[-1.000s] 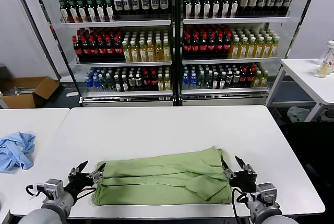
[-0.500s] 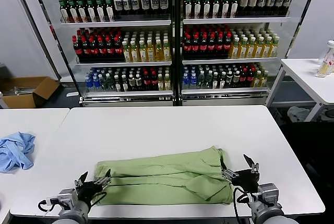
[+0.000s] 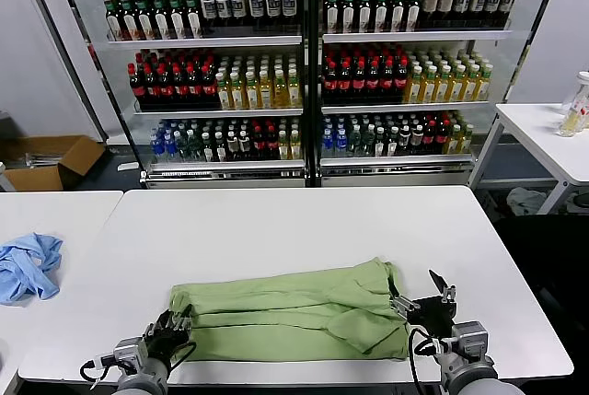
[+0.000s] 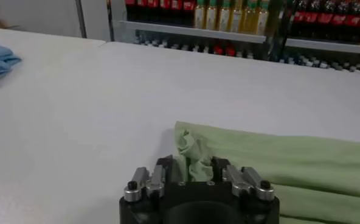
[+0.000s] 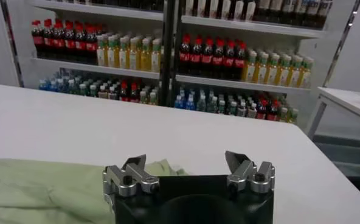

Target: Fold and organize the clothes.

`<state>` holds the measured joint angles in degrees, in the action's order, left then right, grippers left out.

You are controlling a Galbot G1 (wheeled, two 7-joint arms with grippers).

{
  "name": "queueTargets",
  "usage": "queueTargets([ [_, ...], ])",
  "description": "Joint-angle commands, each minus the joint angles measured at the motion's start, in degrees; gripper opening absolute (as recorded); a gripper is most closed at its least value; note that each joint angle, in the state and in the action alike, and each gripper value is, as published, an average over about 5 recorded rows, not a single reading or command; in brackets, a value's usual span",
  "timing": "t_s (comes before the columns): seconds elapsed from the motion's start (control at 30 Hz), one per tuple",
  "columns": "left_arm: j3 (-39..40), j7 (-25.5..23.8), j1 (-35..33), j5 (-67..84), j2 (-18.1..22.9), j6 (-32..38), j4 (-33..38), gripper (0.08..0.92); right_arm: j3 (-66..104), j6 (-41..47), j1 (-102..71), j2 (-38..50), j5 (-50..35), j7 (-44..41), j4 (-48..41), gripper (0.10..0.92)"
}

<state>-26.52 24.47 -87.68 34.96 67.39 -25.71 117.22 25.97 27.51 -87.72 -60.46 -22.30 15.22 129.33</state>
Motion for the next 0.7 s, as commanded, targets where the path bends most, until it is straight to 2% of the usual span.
queueTargets([
  [0.03, 1.04, 1.47, 0.6, 0.66, 0.9, -0.38, -0.72, 0.421, -0.13, 0.02, 0.12, -0.15, 0.34, 0.02, -0.02, 0.823],
  [0.27, -1.05, 0.81, 0.93, -3.91, 0.28, -0.36, 0.66, 0.213, -0.02, -0.03, 0.12, -0.11, 0.53, 0.0, 0.08, 0.823],
  [0.4, -5.19, 0.56, 0.98, -10.31, -1.99, -1.68, 3.12, 0.117, 0.14, -0.03, 0.22, 0.03, 0.53, -0.01, 0.25, 0.823],
  [0.57, -16.09, -0.57, -0.14, -15.26, -6.26, -5.67, 4.18, 0.095, 0.3, 0.01, 0.43, 0.23, 0.46, -0.07, 0.4, 0.823],
  [0.7, -26.51, -3.32, -1.73, -19.32, -9.96, -7.18, 1.81, 0.095, 0.57, 0.03, 0.58, 0.49, 0.37, -0.14, 0.5, 0.823],
])
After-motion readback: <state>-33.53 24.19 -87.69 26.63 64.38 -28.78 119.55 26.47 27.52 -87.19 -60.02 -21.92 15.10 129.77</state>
